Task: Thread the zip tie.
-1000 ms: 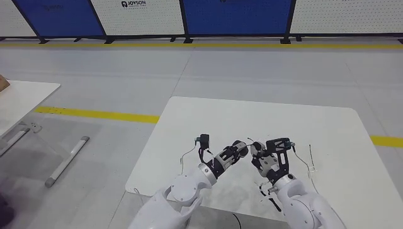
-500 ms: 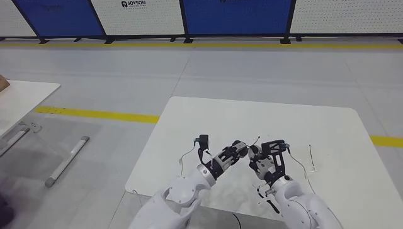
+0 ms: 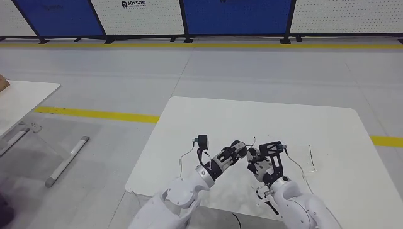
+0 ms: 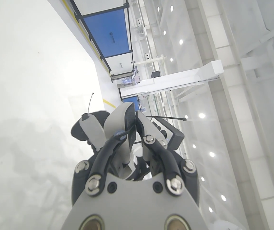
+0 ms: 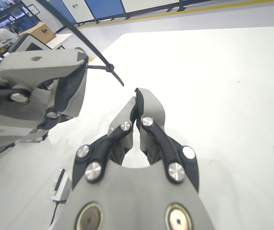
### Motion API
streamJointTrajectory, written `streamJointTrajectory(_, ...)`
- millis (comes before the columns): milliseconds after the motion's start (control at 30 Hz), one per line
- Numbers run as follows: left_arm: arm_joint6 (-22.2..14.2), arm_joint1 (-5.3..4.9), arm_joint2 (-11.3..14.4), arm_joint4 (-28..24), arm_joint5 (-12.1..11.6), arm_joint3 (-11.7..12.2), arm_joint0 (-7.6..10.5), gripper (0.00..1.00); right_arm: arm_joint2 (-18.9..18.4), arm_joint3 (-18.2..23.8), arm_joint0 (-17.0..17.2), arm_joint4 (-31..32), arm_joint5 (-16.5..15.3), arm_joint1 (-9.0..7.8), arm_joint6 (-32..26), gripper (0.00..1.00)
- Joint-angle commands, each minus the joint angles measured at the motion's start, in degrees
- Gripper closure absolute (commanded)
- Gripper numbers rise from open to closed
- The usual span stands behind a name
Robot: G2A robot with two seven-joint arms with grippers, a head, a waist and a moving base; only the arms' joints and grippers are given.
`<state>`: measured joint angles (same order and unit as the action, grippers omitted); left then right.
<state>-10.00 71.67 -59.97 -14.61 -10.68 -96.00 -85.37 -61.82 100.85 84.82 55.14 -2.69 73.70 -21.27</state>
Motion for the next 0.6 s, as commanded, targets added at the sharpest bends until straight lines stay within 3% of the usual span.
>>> streamJointTrajectory(0, 0.0, 0.03, 0.1, 0.0, 0.6, 0.2, 0.18, 1.00, -0.4, 0.4, 0.2, -0.5, -0.1, -0.04, 0.5, 0.51)
streamJointTrajectory(300, 0.0, 0.06, 0.3, 0.1, 1.0, 0.4, 0.50, 1.00, -1.1, 1.4, 0.9, -0.7, 0.1, -0.16, 1.3, 0.57)
streamJointTrajectory(567, -0.5, 0.03, 0.5, 0.3, 1.4, 0.7, 0.58, 1.00, -1.2, 1.8, 0.8, -0.8, 0.6, -0.13, 2.0, 0.70)
